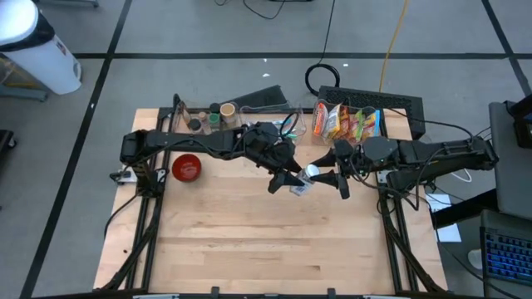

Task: Pick & Place Food Item
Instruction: Put the white seasoning bottle into the left transparent bin

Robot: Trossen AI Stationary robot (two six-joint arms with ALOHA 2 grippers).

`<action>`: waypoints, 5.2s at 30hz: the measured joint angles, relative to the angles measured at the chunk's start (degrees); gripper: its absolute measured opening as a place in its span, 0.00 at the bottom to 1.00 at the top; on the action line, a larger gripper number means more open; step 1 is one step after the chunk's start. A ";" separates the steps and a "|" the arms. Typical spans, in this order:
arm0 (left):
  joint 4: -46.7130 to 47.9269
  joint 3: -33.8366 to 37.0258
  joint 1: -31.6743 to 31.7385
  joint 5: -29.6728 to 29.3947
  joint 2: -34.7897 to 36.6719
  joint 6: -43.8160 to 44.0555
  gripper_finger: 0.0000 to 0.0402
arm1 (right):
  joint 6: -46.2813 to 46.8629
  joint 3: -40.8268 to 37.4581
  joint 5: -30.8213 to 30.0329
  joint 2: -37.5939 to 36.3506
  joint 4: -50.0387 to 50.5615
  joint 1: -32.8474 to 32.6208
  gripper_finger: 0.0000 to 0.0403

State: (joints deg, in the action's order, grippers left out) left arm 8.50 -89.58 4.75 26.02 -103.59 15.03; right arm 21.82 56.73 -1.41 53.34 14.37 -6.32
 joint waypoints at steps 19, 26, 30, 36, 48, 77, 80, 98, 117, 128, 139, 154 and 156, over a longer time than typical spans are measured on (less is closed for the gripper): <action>-9.63 0.09 3.00 -3.66 7.37 2.57 0.50 | -3.35 0.04 -6.44 -2.62 -7.63 0.22 0.79; -14.56 0.04 1.21 -9.31 7.38 0.60 0.50 | -4.49 -2.52 -7.65 -0.13 -18.66 0.39 0.77; -16.40 0.04 0.07 -11.20 7.13 0.01 0.50 | -4.49 -4.19 -7.56 1.98 -24.70 0.39 0.77; -16.77 0.00 -0.66 -11.25 7.21 -0.63 0.50 | -3.91 -4.76 -7.48 3.57 -29.15 0.39 0.69; -17.94 0.02 -0.10 -9.77 7.71 1.57 0.69 | -3.10 -4.76 -5.74 3.59 -29.17 0.10 0.47; 13.93 -16.70 2.36 -3.12 2.54 -1.06 0.84 | 0.03 -4.81 0.77 10.43 -24.38 1.98 0.47; 17.32 -16.70 2.35 -3.06 2.36 -2.54 0.85 | 0.24 -4.79 3.34 11.76 -24.30 3.33 0.47; 26.10 -16.65 2.69 -2.93 2.29 -3.94 0.77 | 1.10 -4.74 7.69 13.14 -25.25 4.50 0.47; 27.45 -16.50 4.75 -1.66 6.23 -5.97 0.51 | 1.03 -4.66 8.14 11.56 -26.09 5.66 0.82; 47.00 -16.54 8.21 -17.05 18.68 -7.61 0.51 | -0.18 -4.69 7.59 5.63 -25.24 10.36 0.97; 56.11 -10.67 8.76 -41.19 30.74 2.07 0.51 | -1.48 -4.72 4.24 2.91 -24.32 13.39 0.98; 35.83 25.79 8.35 -55.62 40.73 27.32 0.51 | -0.08 -4.72 4.24 3.50 -24.43 13.37 0.98; 33.47 28.73 8.31 -57.32 39.37 30.31 0.51 | 0.00 -4.74 4.24 3.78 -24.27 13.37 0.98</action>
State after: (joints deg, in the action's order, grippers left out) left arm 41.97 -60.85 13.07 -31.31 -64.22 45.33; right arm 21.82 51.99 2.83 57.13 -9.89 7.05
